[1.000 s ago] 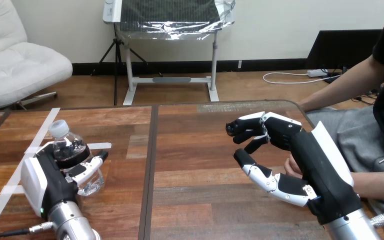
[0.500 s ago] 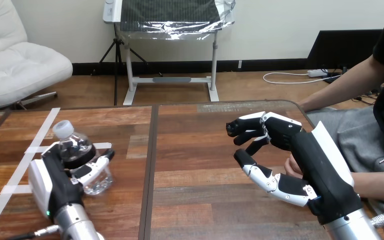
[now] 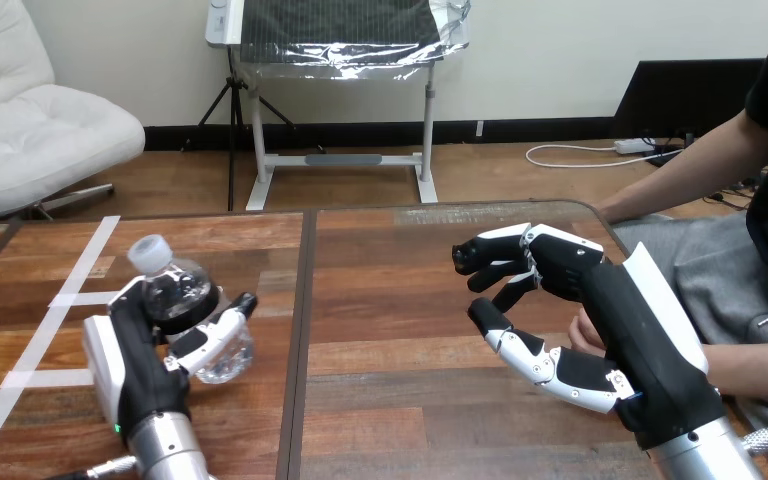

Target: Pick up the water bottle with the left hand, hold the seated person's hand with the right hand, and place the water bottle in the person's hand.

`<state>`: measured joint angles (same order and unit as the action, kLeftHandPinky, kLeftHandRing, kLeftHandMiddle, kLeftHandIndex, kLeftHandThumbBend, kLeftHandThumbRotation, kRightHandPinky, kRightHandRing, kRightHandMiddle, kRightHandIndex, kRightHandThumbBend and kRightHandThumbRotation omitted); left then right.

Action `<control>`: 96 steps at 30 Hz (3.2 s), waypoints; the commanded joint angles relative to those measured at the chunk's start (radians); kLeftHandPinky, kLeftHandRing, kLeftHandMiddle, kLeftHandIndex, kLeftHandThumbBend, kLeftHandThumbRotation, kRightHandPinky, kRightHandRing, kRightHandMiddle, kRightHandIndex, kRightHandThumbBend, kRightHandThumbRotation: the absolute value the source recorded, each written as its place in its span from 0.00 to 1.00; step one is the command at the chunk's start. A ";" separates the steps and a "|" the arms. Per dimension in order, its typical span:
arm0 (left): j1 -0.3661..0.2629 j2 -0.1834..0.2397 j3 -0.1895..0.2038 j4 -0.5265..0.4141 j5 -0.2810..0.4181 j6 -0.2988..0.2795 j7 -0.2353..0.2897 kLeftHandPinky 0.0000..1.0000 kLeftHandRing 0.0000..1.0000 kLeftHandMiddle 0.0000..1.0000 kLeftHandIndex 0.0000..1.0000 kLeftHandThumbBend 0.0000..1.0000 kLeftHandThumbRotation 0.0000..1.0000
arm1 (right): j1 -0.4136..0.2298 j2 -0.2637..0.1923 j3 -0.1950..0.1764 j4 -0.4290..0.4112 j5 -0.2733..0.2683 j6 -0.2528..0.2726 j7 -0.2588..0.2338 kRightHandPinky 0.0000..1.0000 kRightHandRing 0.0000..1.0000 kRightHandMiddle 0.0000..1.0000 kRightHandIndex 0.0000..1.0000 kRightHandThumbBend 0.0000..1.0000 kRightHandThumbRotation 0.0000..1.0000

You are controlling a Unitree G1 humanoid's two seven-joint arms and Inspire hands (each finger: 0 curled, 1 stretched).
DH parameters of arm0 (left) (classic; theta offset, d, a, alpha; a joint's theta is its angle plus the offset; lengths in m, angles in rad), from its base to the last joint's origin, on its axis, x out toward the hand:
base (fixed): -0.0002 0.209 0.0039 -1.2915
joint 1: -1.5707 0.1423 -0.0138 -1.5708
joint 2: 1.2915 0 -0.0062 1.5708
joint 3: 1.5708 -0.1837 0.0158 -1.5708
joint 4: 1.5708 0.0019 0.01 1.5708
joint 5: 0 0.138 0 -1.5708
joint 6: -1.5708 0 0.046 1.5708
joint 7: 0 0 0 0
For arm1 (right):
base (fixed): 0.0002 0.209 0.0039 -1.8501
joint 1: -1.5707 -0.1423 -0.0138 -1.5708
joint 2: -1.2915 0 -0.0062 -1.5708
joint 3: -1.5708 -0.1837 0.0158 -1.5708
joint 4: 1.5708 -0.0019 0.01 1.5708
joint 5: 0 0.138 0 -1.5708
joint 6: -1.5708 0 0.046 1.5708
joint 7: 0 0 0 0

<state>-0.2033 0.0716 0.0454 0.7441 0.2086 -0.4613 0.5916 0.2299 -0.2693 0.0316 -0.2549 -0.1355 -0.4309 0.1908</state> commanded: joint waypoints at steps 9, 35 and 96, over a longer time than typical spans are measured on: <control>0.045 -0.051 -0.043 -0.321 0.007 -0.041 -0.086 0.38 0.43 0.48 0.50 0.65 0.00 | -0.049 -0.002 -0.038 -0.030 -0.006 0.002 -0.026 0.47 0.60 0.66 0.65 0.41 0.00; 0.159 -0.138 -0.089 -0.549 0.023 -0.035 -0.177 0.37 0.42 0.46 0.50 0.66 0.00 | -0.062 -0.112 -0.115 -0.066 -0.103 0.070 0.005 0.56 0.68 0.74 0.71 0.59 0.00; 0.325 -0.176 -0.234 -0.801 -0.037 -0.026 -0.274 0.38 0.42 0.46 0.50 0.61 0.00 | -0.121 -0.487 -0.248 -0.106 -0.413 0.475 0.220 0.76 0.85 0.87 0.82 0.87 0.00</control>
<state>0.1586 -0.0504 -0.1863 0.0140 0.1599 -0.4587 0.3083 0.1826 -0.7098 -0.2048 -0.3591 -0.5224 0.0159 0.3999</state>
